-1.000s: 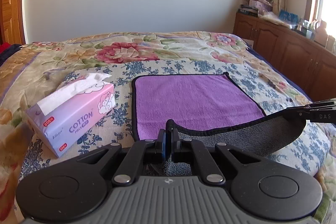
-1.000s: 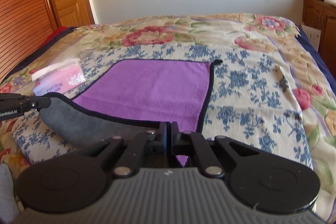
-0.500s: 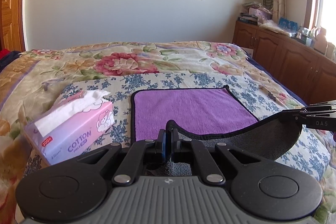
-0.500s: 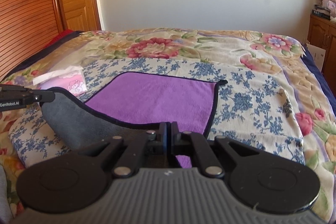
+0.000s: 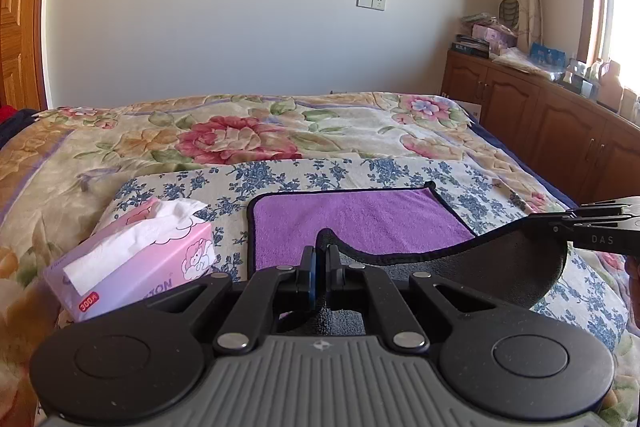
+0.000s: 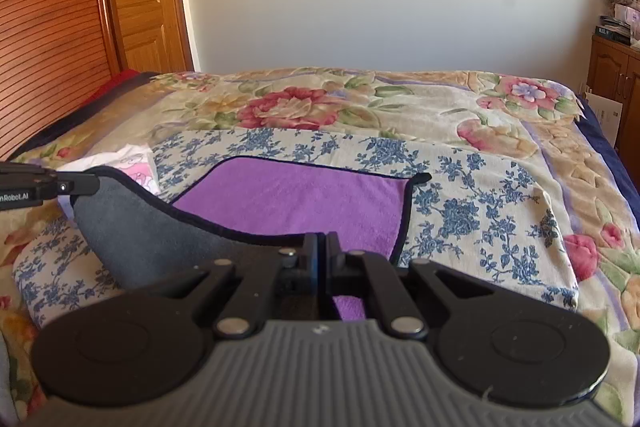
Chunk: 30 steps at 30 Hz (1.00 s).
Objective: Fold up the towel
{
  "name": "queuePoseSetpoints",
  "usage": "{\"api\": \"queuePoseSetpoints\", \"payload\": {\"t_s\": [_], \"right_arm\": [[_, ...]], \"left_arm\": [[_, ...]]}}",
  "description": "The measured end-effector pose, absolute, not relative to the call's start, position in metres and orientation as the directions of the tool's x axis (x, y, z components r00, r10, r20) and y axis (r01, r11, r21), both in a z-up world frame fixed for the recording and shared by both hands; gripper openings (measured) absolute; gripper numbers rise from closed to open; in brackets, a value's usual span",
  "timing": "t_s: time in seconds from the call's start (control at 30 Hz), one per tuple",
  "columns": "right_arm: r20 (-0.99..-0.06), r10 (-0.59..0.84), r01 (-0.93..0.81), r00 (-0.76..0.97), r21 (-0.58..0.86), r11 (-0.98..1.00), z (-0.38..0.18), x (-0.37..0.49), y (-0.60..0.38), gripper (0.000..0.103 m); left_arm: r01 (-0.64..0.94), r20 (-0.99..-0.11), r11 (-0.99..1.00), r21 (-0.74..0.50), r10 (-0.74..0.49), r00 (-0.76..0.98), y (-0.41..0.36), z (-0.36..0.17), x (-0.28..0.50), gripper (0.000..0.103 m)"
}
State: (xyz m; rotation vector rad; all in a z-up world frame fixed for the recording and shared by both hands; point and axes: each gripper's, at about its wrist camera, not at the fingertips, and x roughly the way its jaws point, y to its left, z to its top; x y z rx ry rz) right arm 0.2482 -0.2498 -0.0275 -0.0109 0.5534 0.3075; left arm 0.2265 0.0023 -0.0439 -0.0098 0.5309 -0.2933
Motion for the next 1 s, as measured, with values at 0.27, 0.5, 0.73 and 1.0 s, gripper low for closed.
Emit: {"api": "queuePoseSetpoints", "payload": {"t_s": [0.27,0.5,0.73,1.0], "right_arm": [[-0.505,0.290,-0.304,0.813,0.057,0.951,-0.025,0.254,-0.248,0.004],[-0.488,0.292,-0.300,0.822,0.064,0.952,-0.021,0.260,-0.251,0.004],[-0.472,0.295,-0.309,0.831,0.049,0.950,-0.017,0.268,-0.248,0.004],[-0.461,0.298,-0.317,0.836,0.038,0.948,-0.014,0.278,-0.246,0.004]], "left_arm": [[0.272,-0.496,0.958,-0.086,-0.278,0.823,0.001,-0.039,0.234,0.005],[0.270,-0.491,0.959,-0.086,-0.277,0.826,0.001,-0.034,0.239,0.005],[0.270,-0.484,0.960,-0.076,-0.272,0.832,-0.001,-0.030,0.246,0.005],[0.270,-0.484,0.960,-0.072,-0.271,0.832,-0.005,-0.028,0.254,0.005]]}}
